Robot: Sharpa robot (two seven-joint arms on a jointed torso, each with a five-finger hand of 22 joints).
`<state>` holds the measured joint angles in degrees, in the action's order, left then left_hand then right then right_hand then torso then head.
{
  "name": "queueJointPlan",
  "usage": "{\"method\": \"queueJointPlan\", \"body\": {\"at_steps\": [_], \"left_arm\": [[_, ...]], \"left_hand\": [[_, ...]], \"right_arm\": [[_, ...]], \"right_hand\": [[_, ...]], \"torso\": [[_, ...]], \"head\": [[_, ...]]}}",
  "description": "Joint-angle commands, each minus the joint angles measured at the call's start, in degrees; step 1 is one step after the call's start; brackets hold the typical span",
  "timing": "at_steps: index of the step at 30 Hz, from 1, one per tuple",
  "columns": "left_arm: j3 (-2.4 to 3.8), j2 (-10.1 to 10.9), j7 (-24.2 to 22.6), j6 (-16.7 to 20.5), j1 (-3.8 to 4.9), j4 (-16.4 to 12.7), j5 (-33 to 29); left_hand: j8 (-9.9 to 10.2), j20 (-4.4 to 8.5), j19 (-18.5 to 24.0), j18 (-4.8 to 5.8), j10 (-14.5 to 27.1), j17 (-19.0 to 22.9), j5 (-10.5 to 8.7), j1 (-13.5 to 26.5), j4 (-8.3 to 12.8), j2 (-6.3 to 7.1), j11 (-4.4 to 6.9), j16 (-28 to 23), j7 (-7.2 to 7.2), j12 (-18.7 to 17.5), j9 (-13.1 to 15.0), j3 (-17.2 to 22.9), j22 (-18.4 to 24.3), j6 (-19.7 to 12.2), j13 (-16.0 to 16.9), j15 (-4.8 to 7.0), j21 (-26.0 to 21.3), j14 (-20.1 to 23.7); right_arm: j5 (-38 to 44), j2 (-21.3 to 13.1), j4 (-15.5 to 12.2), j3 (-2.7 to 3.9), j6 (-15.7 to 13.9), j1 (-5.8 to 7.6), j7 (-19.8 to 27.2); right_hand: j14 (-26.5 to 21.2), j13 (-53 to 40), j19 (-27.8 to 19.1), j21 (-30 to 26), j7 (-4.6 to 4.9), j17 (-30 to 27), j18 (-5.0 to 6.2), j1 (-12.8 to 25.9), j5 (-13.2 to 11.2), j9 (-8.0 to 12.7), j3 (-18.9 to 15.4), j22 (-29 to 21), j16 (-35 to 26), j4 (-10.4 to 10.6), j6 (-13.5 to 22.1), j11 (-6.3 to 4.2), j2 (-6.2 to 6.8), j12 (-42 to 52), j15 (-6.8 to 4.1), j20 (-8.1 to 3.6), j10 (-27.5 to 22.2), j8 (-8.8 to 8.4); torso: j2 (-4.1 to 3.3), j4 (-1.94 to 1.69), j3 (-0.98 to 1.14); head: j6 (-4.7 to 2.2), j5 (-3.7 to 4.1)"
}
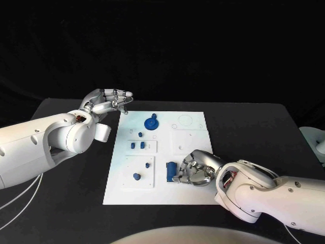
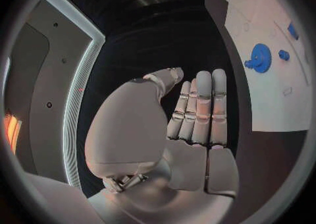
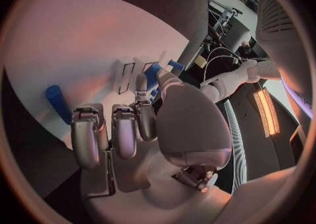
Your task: Assemble the parts on the task board
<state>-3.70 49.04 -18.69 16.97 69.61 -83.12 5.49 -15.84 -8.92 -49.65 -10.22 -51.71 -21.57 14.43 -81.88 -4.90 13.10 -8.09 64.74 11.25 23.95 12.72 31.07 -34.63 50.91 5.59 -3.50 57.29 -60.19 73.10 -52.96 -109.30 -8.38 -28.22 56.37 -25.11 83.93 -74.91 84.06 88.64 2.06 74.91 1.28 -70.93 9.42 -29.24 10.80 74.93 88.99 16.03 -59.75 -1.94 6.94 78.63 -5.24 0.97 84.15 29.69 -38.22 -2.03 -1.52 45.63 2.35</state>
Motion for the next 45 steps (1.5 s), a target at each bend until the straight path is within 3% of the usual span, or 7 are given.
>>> {"method": "queueJointPlan", "body": {"at_steps": [1, 14, 23, 33, 40, 45], "left_arm": [[0.04, 0.01, -0.21, -0.69, 0.05, -0.19, -0.19], [0.03, 0.22, -0.11, -0.71, 0.05, -0.21, -0.19], [0.03, 0.26, -0.08, -0.65, 0.05, -0.20, -0.16], [0.03, 0.35, -0.05, -0.63, 0.05, -0.22, -0.13], [0.03, 0.46, -0.05, -0.61, 0.05, -0.27, -0.11], [0.03, 0.48, -0.04, -0.60, 0.05, -0.28, -0.10]], "left_hand": [[-0.24, -0.02, 0.49, -0.30, 0.32, 0.08, 0.23, 0.55, 0.02, 0.02, 0.02, -0.06, 0.23, 0.28, -0.09, 0.22, -0.08, -0.22, -0.09, -0.04, 0.06, 0.52], [-0.24, -0.02, 0.49, -0.30, 0.32, 0.08, 0.23, 0.55, 0.02, 0.02, 0.02, -0.06, 0.23, 0.28, -0.09, 0.22, -0.08, -0.22, -0.09, -0.04, 0.06, 0.52], [-0.24, -0.02, 0.49, -0.30, 0.32, 0.08, 0.23, 0.55, 0.02, 0.02, 0.02, -0.06, 0.23, 0.28, -0.09, 0.22, -0.08, -0.22, -0.09, -0.04, 0.06, 0.52], [-0.35, -0.06, 0.55, -0.30, 0.46, 0.11, 0.24, 0.64, 0.05, -0.04, 0.00, 0.00, 0.24, 0.43, -0.10, 0.28, -0.09, -0.26, -0.09, -0.07, 0.06, 0.56], [-0.38, -0.06, 0.56, -0.31, 0.49, 0.12, 0.24, 0.61, 0.11, -0.04, 0.01, 0.01, 0.23, 0.47, -0.10, 0.31, -0.09, -0.26, -0.09, -0.07, 0.06, 0.58], [-0.38, -0.06, 0.56, -0.31, 0.49, 0.12, 0.24, 0.61, 0.11, -0.04, 0.01, 0.01, 0.23, 0.47, -0.10, 0.31, -0.09, -0.26, -0.09, -0.07, 0.06, 0.58]], "right_arm": [[1.71, -0.17, 0.16, -0.02, 0.89, -0.06, -0.37], [1.91, -0.77, -0.51, -0.02, 0.86, -0.06, 0.01], [1.38, -0.72, -0.47, -0.02, 1.85, -0.06, 0.89], [1.20, -0.73, -0.62, -0.02, 2.73, -0.06, 1.75], [1.23, -0.82, -0.64, -0.02, 2.06, -0.06, 1.95], [1.45, -0.79, -0.38, -0.02, 1.29, -0.07, 1.80]], "right_hand": [[5.60, -7.35, 5.65, 0.30, -0.29, 12.57, -1.06, -0.61, -0.57, 0.06, 0.34, 14.78, 0.25, 0.00, 0.00, -0.35, -0.04, 0.35, -0.42, -0.34, 1.63, 0.01], [5.59, -7.38, 5.66, 0.33, -0.29, 12.55, -1.06, -0.72, -0.60, 0.08, 0.37, 14.79, 0.25, -0.01, 0.01, -0.35, 0.10, 0.37, -0.42, -0.35, 1.64, 0.00], [5.55, -7.23, 5.56, -0.04, 0.04, 12.33, -0.99, 0.75, -2.03, 0.20, -0.82, 14.69, 0.17, 0.57, -0.03, -0.07, 1.96, -0.05, -0.22, -0.23, 1.50, -0.03], [5.54, -7.21, 5.52, -0.16, 0.11, 12.31, -0.96, 0.72, -3.28, 0.22, -1.87, 14.65, 0.16, 0.40, 0.01, 0.01, 3.00, -0.23, -0.14, -0.13, 1.44, 0.03], [5.55, -7.27, 5.56, -0.03, 0.10, 12.38, -0.99, 0.62, -3.37, 0.22, -1.89, 14.69, 0.18, 0.39, -0.02, 0.01, 2.94, -0.17, -0.13, -0.13, 1.46, 0.05], [5.56, -7.40, 5.58, 0.05, 0.09, 12.42, -1.01, 0.79, -3.44, 0.23, -1.81, 14.71, 0.19, 0.63, -0.15, 0.00, 2.05, -0.02, -0.14, -0.12, 1.54, 0.12]], "torso": [[-0.01, 0.01, 0.06], [-0.03, 0.03, 0.08], [-0.01, 0.03, 0.01], [0.00, -0.01, 0.02], [-0.02, 0.01, 0.03], [-0.01, -0.01, 0.02]], "head": [[0.06, -0.10], [0.09, -0.14], [0.11, -0.15], [0.24, -0.14], [0.41, -0.20], [0.37, -0.23]]}}
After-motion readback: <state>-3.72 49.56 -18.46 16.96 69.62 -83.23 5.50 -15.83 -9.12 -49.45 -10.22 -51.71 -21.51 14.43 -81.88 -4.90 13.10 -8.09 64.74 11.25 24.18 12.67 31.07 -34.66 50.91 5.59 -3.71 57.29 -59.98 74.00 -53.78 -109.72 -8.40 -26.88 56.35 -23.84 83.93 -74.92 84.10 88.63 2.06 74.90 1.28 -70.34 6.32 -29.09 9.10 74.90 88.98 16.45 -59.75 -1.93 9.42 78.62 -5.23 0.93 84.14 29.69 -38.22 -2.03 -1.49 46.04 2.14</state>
